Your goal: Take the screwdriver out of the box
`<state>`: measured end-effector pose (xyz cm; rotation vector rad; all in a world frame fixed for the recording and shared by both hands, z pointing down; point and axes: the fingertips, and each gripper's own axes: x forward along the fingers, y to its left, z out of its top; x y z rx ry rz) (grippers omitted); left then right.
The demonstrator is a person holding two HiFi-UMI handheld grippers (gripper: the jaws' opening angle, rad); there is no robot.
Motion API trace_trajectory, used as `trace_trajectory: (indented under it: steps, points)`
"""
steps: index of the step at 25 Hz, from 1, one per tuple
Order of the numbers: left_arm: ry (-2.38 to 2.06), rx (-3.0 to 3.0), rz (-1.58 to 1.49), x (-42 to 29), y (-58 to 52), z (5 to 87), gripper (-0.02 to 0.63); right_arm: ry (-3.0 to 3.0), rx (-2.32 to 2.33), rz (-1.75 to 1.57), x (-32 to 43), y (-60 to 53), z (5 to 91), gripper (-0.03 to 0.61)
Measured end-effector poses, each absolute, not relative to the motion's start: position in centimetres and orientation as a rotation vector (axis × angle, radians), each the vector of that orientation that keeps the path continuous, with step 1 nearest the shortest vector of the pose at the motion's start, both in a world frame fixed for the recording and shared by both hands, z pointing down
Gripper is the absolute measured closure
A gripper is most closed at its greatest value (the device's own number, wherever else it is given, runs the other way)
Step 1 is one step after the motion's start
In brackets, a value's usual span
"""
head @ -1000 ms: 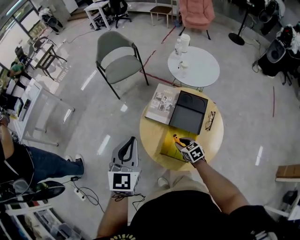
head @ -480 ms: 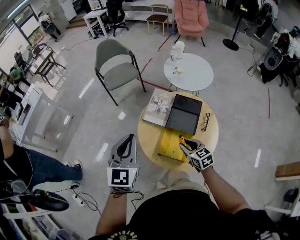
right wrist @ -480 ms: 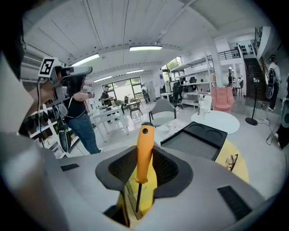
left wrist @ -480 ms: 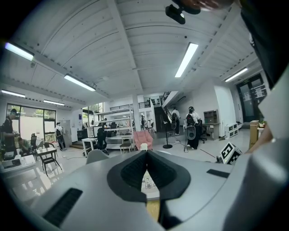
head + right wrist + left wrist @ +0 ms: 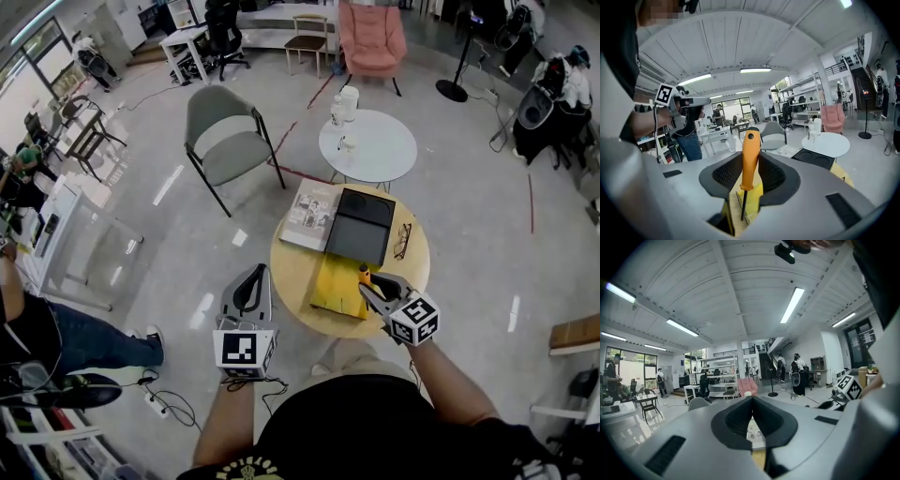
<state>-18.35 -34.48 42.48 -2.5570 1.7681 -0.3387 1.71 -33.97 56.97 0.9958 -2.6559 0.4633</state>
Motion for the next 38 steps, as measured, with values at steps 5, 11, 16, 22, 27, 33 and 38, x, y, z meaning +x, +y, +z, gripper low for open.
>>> trace_trajectory:
  steps: [5, 11, 16, 22, 27, 33, 38]
  points:
    - [1.764, -2.561, -0.326, -17.8, -33.9, 42.3, 0.6, -2.735, 1.003, 0.396, 1.8, -33.1, 53.0, 0.456]
    - [1.76, -2.558, -0.305, -17.8, -33.6, 41.7, 0.6, -2.785, 1.031, 0.307, 1.7, -33.0, 48.9, 0.456]
    - [1.757, -2.553, -0.289, -17.7, -33.2, 41.4, 0.6, -2.819, 1.043, 0.237, 2.2, -33.0, 46.4, 0.456]
    - [1.752, -2.553, -0.27, -17.6, -32.9, 40.9, 0.6, -2.87, 1.047, 0.176, 2.2, -32.8, 42.9, 0.456]
    - [1.75, -2.555, -0.259, -17.6, -32.1, 40.7, 0.6, -2.909, 1.058, 0.159, 2.5, -32.4, 40.7, 0.456]
    - [1.747, -2.551, -0.244, -17.8, -31.5, 40.0, 0.6, -2.937, 1.065, 0.122, 2.6, -31.9, 38.3, 0.456]
    - [1.738, -2.547, -0.235, -17.8, -30.9, 39.7, 0.6, -2.94, 1.048, 0.077, 2.3, -31.1, 37.0, 0.456]
